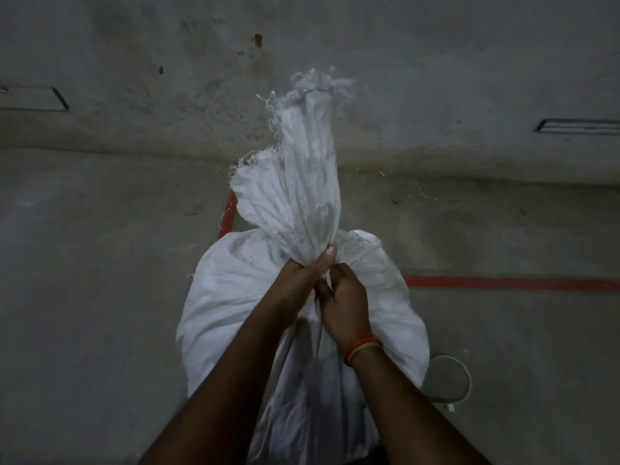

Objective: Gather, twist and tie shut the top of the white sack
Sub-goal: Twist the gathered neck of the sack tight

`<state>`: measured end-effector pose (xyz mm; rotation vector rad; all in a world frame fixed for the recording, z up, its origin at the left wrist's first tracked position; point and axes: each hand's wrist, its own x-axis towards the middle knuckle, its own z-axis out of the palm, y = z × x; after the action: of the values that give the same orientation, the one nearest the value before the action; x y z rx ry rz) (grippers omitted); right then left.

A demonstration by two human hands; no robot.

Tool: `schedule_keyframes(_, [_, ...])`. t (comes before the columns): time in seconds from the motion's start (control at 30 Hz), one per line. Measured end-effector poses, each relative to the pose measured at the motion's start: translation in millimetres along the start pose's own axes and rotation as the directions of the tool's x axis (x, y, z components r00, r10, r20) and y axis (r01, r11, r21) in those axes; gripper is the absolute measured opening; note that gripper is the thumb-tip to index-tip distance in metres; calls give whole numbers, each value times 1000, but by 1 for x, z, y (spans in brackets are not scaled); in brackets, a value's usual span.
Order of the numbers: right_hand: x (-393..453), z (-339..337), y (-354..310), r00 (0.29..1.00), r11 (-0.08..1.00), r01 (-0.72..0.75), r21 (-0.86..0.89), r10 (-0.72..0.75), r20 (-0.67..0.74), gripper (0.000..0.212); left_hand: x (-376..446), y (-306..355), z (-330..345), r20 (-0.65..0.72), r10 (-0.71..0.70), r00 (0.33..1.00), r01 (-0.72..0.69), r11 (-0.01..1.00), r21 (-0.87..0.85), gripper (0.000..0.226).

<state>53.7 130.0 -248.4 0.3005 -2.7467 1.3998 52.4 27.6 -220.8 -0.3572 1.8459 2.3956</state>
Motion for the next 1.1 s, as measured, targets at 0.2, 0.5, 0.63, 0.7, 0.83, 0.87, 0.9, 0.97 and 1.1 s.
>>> schedule_keyframes(0.2, [4,-2,-2,997,991,-55,125,61,-44,11,-16,4,-22,92,253,963,-266,839,476,49])
schedule_keyframes(0.5, [3,-10,-3,998,952,-61,298,57,21,7,-19,-22,-2,10,184,983,-177,929,324,79])
schedule_keyframes(0.63, [4,-14,-1,997,975,1,221,-19,78,16,-10,-28,10,-247,219,944,-121,926,357,50])
schedule_keyframes(0.7, [8,-16,2,991,988,47,149,-64,116,16,-7,-29,12,-314,240,919,-110,918,380,41])
schedule_keyframes(0.83, [13,-28,11,968,992,113,62,-124,217,10,0,-32,3,-345,252,904,-116,922,370,41])
schedule_keyframes(0.87, [13,-29,12,974,990,137,47,-143,178,14,1,-32,2,-345,234,909,-114,936,334,43])
schedule_keyframes(0.9, [13,-29,13,981,988,150,24,-152,118,21,2,-31,1,-348,209,914,-112,954,279,45])
schedule_keyframes(0.97, [11,-23,15,990,991,131,-11,-130,56,34,2,-30,4,-376,179,909,-121,978,172,39])
schedule_keyframes(1.1, [3,-13,14,985,995,100,24,-103,136,39,4,-31,9,-488,139,862,-121,990,68,35])
